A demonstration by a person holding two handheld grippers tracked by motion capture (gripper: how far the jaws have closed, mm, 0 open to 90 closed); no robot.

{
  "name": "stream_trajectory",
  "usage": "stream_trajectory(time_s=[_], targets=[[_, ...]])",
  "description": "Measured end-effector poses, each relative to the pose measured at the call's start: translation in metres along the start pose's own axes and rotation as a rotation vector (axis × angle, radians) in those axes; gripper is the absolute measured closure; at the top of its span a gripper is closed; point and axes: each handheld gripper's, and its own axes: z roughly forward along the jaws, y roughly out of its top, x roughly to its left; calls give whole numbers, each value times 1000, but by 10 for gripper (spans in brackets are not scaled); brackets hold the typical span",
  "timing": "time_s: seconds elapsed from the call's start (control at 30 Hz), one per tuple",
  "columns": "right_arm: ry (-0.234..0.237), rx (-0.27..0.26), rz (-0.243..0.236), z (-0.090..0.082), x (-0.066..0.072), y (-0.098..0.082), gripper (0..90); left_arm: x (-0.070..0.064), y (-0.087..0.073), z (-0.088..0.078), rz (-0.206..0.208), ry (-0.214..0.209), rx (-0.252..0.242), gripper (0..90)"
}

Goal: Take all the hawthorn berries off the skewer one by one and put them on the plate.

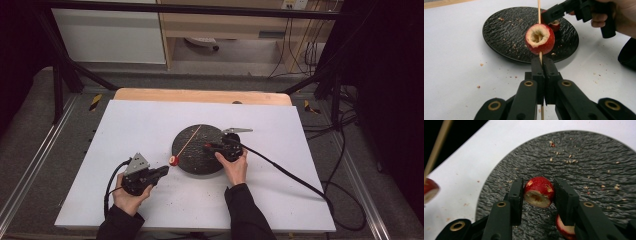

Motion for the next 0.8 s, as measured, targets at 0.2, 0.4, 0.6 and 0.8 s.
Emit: stream_trajectory(time_s=[0.2, 0.4, 0.6, 0.8], targets=[[4, 15, -11, 9, 0, -5, 619, -1, 0, 0, 1, 0, 1, 883], [10, 28, -41, 9, 1, -5, 612, -2, 0, 2, 6, -2, 5, 883], [12, 25, -61, 3, 3, -3, 529, -3, 0, 1, 6, -4, 5, 883], [19, 6, -89, -15, 10, 1, 417, -4, 1, 0, 11, -5, 0, 883]])
